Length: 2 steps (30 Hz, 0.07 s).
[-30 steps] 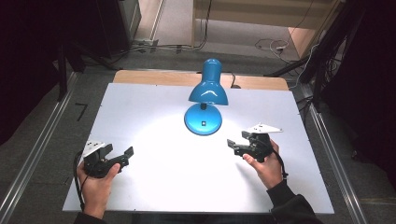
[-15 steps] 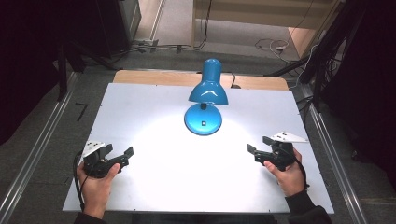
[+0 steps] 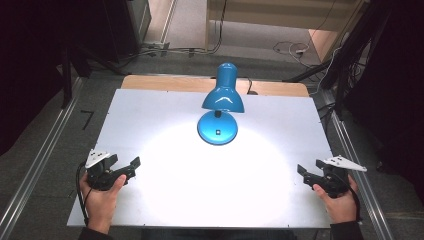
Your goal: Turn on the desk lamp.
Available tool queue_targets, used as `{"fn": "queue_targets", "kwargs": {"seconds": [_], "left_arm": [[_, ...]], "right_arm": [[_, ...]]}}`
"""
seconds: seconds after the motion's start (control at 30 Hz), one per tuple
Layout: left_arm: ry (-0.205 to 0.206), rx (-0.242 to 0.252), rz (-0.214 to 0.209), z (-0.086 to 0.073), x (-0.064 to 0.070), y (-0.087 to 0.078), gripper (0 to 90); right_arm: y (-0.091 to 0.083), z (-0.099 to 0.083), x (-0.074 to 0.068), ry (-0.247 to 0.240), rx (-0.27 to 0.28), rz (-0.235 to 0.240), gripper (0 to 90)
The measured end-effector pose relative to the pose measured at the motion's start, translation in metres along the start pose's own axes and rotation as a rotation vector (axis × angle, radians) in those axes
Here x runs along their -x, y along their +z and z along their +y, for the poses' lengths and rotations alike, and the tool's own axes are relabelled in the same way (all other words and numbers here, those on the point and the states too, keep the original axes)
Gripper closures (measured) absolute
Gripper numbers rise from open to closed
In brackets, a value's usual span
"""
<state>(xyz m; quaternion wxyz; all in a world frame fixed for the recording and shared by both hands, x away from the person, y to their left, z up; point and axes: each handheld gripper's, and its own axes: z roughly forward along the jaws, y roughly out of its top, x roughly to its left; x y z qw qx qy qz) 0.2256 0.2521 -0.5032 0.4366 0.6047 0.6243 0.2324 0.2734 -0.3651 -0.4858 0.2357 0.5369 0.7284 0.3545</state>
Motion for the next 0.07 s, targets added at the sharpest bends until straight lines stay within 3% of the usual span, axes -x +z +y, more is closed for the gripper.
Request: {"fn": "queue_targets", "kwargs": {"seconds": [0.07], "left_arm": [[0.002, 0.0, 0.001, 0.0003, 0.0003, -0.0005, 14.8]], "right_arm": [[-0.002, -0.0055, 0.0078, 0.021, -0.012, -0.023, 21.9]]}}
